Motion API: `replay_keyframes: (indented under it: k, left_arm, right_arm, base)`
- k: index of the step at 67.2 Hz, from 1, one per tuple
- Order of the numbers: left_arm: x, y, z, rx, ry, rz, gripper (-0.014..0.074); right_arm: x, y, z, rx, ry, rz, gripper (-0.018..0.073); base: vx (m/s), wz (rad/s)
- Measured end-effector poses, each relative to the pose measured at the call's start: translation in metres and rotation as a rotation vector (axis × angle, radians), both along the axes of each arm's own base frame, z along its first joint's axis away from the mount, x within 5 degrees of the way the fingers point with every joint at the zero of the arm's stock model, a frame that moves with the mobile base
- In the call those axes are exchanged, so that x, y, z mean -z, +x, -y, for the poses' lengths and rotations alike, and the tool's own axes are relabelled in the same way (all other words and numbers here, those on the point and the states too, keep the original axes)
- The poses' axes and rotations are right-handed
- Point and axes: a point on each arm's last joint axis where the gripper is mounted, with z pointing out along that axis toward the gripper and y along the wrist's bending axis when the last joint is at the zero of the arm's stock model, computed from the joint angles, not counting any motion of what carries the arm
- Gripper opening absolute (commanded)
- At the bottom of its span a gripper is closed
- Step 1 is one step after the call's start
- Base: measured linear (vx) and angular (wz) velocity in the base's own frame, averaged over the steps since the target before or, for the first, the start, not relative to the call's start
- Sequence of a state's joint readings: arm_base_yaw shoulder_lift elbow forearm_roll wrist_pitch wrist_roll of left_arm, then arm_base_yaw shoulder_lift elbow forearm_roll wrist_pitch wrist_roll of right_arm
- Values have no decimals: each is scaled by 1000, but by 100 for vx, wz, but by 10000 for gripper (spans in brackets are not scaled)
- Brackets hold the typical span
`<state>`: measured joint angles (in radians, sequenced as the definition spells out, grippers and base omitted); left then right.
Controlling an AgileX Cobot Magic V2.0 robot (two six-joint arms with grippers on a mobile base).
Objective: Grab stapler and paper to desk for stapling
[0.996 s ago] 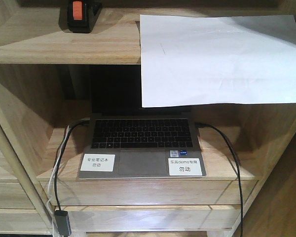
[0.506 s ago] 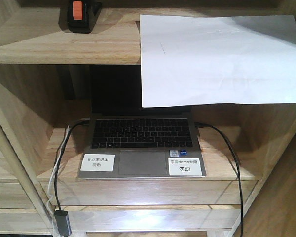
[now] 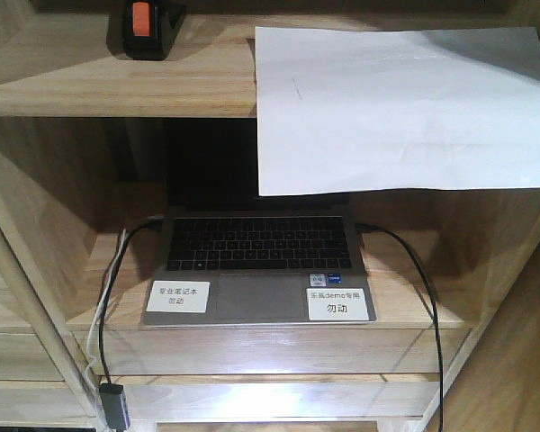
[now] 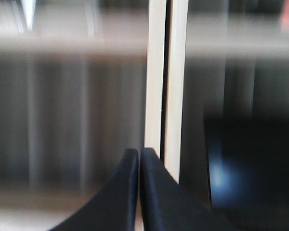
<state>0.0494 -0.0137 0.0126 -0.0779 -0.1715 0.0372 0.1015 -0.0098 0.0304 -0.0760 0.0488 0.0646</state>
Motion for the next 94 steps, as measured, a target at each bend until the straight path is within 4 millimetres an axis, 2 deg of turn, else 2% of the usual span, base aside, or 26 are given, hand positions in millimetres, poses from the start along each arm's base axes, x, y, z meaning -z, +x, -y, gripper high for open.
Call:
replay_keyframes:
  k: [5,13,25,37,45,58,67,73,88,94]
  left_arm:
    - [-16,-4,0,0,3,53,-6]
    - [-55,-10,1,3,9,99,-6]
    - [-112,-6,2,15,27,-31,-6]
    - [-150,7,3,22,74,-180,-6]
    - [-158,12,3,32,76,-257,-6]
    - [-155,15,3,36,75,-300,-5]
    - [-154,15,3,37,75,-311,31]
    - [-154,15,3,37,75,-311,90]
    - [-154,15,3,37,75,-311,368]
    - [-154,15,3,37,75,-311,429]
  right_arm:
    - [0,0,0,0,0,0,-9]
    - [0,0,0,0,0,0,-9]
    - [0,0,0,0,0,0,-9]
    - [0,0,0,0,0,0,-9]
    - [0,0,0,0,0,0,-9]
    - [0,0,0,0,0,0,-9]
    - [0,0,0,0,0,0,-9]
    - [0,0,0,0,0,0,-9]
    - [0,0,0,0,0,0,-9]
    - [0,0,0,0,0,0,-9]
  base:
    - [0,0]
    - [0,0]
    - [0,0]
    - [0,0]
    - [0,0]
    - [0,0]
    - [0,0]
    - [0,0]
    - [0,0]
    - [0,0]
